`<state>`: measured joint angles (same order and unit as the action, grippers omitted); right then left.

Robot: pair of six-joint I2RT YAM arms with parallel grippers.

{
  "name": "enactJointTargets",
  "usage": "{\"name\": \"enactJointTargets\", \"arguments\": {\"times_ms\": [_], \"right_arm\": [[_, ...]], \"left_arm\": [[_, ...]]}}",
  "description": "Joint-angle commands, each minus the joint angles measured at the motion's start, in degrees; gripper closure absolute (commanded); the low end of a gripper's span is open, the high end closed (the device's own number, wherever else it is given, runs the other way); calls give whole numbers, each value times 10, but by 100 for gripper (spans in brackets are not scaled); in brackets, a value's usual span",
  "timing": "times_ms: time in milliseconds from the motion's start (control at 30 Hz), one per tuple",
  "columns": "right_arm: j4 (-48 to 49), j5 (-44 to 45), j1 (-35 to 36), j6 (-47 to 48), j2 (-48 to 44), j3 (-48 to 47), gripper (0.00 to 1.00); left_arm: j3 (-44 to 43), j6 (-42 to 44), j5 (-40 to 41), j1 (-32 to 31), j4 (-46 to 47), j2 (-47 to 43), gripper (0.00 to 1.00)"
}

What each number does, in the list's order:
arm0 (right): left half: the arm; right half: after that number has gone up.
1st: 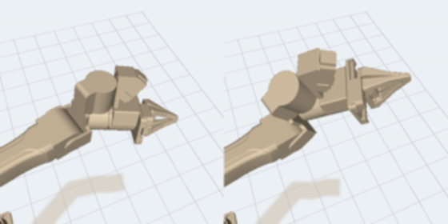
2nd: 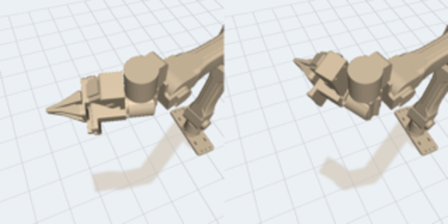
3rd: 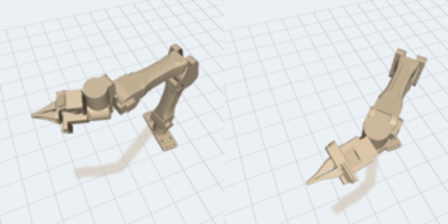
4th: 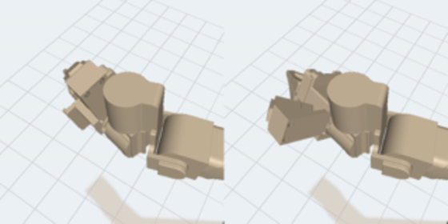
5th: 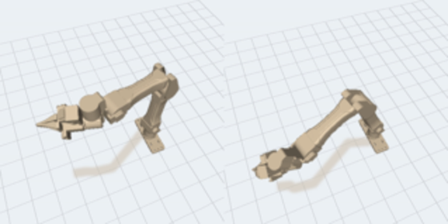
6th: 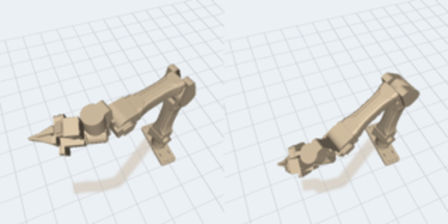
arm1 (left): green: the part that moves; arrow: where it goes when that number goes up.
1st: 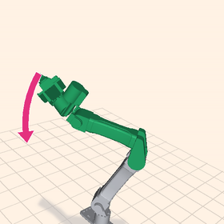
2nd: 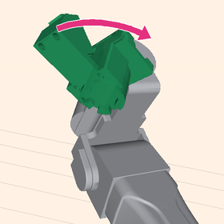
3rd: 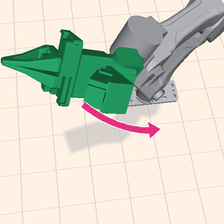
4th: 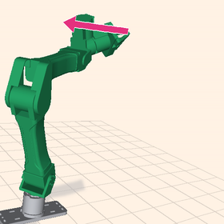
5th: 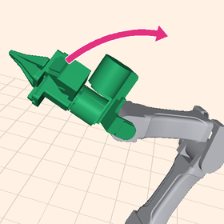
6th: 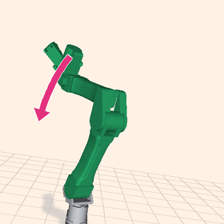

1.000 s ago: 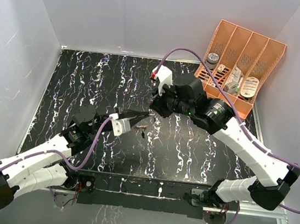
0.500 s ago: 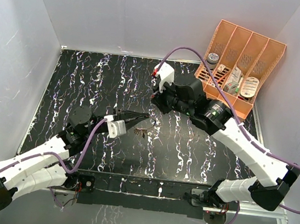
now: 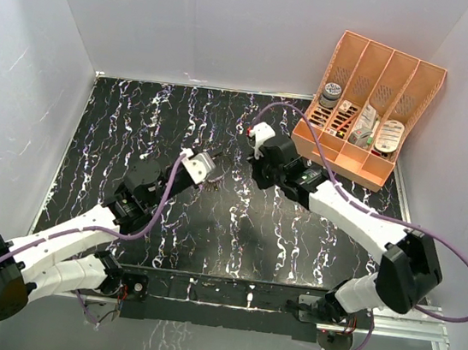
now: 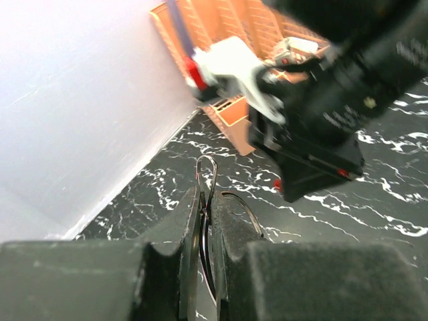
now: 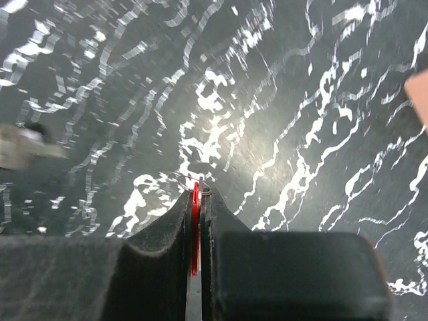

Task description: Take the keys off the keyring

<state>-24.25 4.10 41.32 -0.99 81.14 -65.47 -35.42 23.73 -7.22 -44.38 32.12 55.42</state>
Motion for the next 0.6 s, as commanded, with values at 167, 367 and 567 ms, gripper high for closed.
{"name": "enactJointTargets", "arguments": {"times_ms": [167,367,567], "right_arm": [[218,-40,-53,-51,59,98,100],[293,-58,-77,-73,138,93,99],[319,-60,-84,-75,182,83,81]], "left_arm": [[-47,-58,179,-1,21,-9,100],[-54,-72,225,0,21,-2,100],[-60,-75,220,2,11,-3,100]]}}
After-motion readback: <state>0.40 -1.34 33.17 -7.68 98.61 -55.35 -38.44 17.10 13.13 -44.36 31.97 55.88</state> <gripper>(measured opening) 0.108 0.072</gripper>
